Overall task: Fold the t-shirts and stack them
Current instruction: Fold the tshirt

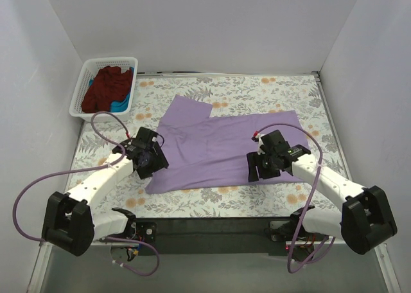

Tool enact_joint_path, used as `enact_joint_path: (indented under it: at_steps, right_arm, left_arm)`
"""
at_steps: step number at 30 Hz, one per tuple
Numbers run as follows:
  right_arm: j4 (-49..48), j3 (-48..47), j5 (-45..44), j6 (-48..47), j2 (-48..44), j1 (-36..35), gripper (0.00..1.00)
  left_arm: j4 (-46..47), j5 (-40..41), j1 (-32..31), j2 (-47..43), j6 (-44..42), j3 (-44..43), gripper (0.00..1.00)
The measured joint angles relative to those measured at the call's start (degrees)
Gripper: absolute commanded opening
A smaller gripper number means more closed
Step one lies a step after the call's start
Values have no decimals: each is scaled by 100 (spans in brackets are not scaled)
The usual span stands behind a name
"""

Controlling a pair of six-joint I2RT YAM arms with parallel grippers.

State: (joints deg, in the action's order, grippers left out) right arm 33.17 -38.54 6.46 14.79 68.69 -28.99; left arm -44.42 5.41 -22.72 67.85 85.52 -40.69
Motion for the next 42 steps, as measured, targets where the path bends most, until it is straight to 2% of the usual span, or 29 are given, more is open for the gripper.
enact_joint_path:
  at_steps: [1,3,7,12,17,21,38,41,42]
  right_arm:
    - [28,-57,17,-4,-83,0,69]
    - [76,-337,17,-39,-273,0,68]
    - [39,-660,-9,-87,-476,0,68]
    - [22,-678,0,-103,-531,0,68]
    - [4,-658,39,-105,-509,0,68]
    - [-33,-656,44,-136,-332,0,68]
    - [-306,-573,37,-238,85,0,68]
    - [-330,-573,-13,-234,122,0,68]
    - [-337,-575,-44,-232,125,0,68]
  left_arm:
    - [24,105,0,9,-105,-188,62]
    - [225,385,13,227,-387,-717,52]
    - [721,629,216,1130,-890,-1631,51]
    - [1305,684,756,2544,-1436,-2618,48]
    - [1574,588,1191,3499,-1762,-3209,39]
    - [1696,474,1311,4142,-1867,-3694,39]
    - [2026,-9,1279,4972,-2050,-4164,40]
    - [2085,-46,1279,4990,-2055,-4155,36]
    - [2100,-52,1279,4990,-2061,-4144,32]
